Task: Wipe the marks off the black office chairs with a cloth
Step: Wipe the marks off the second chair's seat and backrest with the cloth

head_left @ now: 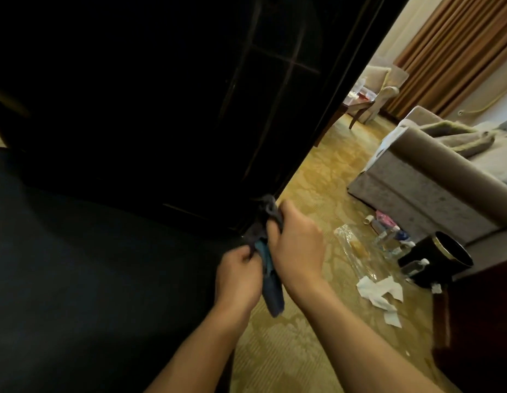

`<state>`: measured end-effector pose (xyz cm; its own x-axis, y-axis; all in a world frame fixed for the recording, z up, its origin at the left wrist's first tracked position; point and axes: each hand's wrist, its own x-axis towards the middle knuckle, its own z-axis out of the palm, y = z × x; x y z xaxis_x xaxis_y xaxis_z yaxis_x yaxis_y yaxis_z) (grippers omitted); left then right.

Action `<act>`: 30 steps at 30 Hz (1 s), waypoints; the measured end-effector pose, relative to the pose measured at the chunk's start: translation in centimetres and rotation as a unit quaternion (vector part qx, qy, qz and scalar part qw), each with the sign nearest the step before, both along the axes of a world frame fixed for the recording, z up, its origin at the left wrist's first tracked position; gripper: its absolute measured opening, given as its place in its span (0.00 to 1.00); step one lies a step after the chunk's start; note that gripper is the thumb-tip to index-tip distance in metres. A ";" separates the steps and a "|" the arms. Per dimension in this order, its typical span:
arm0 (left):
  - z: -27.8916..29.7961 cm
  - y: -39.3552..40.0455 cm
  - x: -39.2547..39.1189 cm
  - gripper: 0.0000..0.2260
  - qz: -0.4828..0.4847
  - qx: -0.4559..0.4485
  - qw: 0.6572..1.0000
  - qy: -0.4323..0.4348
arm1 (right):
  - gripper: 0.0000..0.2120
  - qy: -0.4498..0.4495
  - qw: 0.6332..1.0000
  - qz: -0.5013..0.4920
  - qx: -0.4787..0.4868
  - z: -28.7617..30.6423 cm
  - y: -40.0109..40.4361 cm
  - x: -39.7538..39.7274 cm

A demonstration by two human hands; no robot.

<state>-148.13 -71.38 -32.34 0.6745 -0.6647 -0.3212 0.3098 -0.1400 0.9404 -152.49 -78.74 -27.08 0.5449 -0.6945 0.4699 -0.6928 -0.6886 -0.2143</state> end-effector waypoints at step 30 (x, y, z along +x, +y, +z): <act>2.6 0.1 5.1 0.13 0.062 -0.088 0.990 -0.087 | 0.07 -0.511 0.682 0.020 0.523 -0.8 -0.2 2.2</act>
